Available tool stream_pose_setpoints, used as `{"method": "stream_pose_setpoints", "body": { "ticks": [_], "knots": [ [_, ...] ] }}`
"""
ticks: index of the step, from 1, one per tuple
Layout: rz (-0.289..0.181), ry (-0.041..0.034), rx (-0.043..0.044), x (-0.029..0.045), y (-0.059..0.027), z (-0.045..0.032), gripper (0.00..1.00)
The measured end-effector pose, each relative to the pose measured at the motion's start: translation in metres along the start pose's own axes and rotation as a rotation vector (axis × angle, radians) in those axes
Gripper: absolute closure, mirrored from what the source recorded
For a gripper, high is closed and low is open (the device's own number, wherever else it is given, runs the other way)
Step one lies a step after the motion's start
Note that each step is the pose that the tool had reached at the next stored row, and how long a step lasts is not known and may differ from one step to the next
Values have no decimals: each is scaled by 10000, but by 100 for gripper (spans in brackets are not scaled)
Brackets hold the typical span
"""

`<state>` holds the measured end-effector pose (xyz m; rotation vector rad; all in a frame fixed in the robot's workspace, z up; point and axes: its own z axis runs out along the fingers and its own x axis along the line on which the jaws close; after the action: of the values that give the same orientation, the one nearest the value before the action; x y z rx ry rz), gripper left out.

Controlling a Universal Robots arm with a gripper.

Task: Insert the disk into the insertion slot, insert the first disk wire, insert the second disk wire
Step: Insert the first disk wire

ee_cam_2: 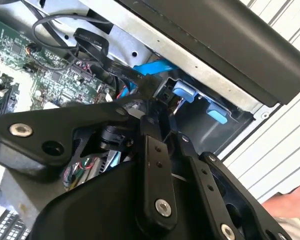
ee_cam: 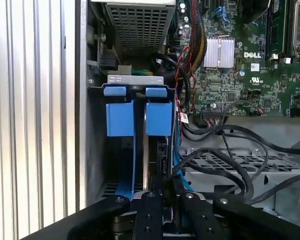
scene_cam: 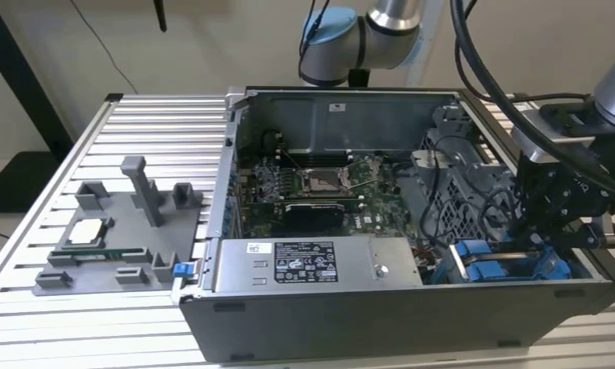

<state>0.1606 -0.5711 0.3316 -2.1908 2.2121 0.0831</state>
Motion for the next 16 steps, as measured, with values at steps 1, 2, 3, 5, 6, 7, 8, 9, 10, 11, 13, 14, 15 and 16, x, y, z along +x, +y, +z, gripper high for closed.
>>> {"method": "stream_pose_setpoints", "body": {
  "ticks": [1, 2, 3, 5, 6, 7, 8, 9, 10, 11, 13, 14, 15, 16],
  "knots": [
    [1, -7, 0, -1, 1, -28, 0],
    [1, 6, 0, -4, 1, -65, 0],
    [0, 12, 1, -5, 2, -97, 0],
    [0, 12, 0, -9, 3, -151, 0],
    [0, 13, 1, -11, 3, -194, 0],
    [0, 16, 1, -13, 4, -234, 0],
    [0, 16, 1, -15, 5, -259, 0],
    [0, 16, 1, -15, 5, -272, 0],
    [0, 14, 1, -15, 5, -273, 0],
    [0, 14, 1, -16, 5, -273, 0],
    [0, 13, 1, -16, 5, -274, 0],
    [0, 14, 1, -15, 5, -274, 0],
    [0, 15, 1, -16, 5, -275, 0],
    [0, 15, 1, -16, 5, -275, 0]
  ]
}}
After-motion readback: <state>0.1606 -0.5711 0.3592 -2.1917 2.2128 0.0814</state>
